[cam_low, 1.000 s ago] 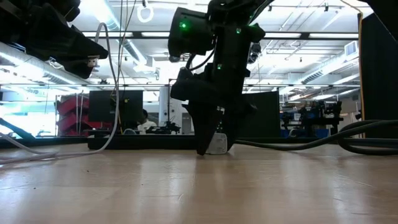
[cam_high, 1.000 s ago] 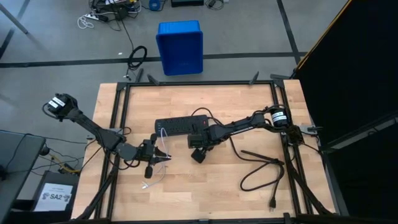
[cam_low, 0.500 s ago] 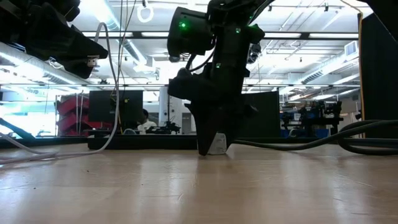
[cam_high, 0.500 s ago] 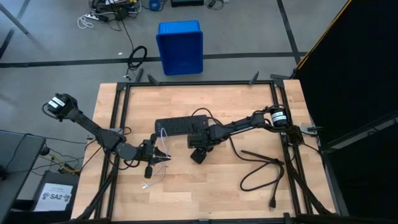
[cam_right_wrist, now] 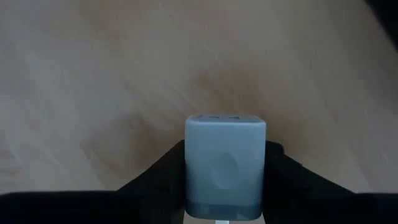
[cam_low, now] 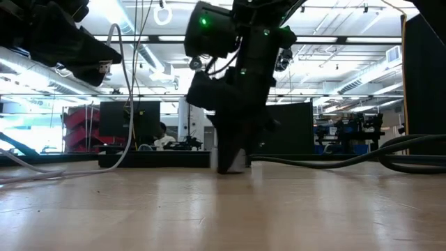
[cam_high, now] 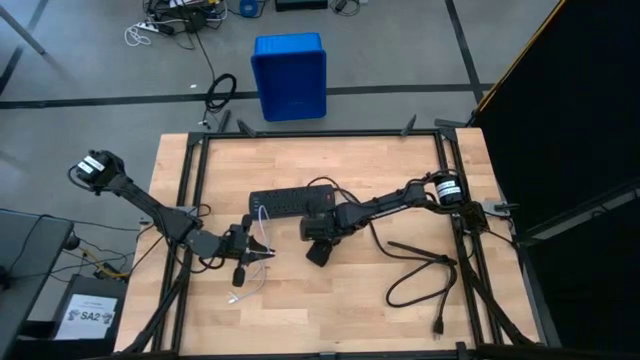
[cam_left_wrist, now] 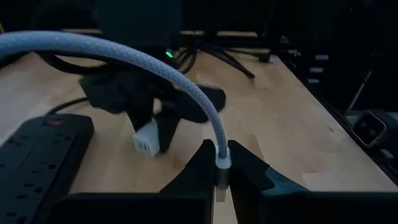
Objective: Insert USB
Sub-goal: Insert the charger cable into the charger adapter
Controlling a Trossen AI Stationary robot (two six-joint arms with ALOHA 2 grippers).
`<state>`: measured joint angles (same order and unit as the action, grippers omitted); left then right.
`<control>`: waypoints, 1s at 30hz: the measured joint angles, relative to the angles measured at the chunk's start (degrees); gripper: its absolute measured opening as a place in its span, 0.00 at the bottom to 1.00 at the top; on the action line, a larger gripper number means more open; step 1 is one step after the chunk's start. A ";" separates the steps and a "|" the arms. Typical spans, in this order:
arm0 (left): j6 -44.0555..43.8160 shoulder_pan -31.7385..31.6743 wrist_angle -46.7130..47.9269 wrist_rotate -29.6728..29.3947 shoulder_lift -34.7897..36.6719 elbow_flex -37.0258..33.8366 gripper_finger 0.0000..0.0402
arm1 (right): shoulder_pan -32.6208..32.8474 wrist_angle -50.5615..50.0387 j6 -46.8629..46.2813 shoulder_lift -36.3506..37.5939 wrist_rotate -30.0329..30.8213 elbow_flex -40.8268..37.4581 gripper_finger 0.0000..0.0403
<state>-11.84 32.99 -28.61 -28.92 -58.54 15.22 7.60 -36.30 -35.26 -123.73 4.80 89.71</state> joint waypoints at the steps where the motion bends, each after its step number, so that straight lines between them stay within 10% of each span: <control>1: 0.77 0.00 -0.81 -0.33 0.00 0.00 0.02 | 0.70 2.62 0.86 -0.23 1.57 -0.02 0.29; 17: 4.54 0.38 -14.25 3.02 0.04 -0.01 0.02 | 15.52 64.34 20.54 -0.08 29.00 -14.63 0.29; 24: 6.95 1.64 -18.22 3.60 0.02 0.00 0.02 | 16.34 115.43 33.51 0.01 27.88 -36.05 0.29; 30: 7.19 0.69 -24.05 3.65 -4.83 0.00 0.02 | 15.39 112.72 38.25 0.01 22.30 -36.75 0.29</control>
<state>-4.65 33.68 -52.66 -25.26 -63.37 15.22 22.99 76.42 2.99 -123.72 27.10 52.96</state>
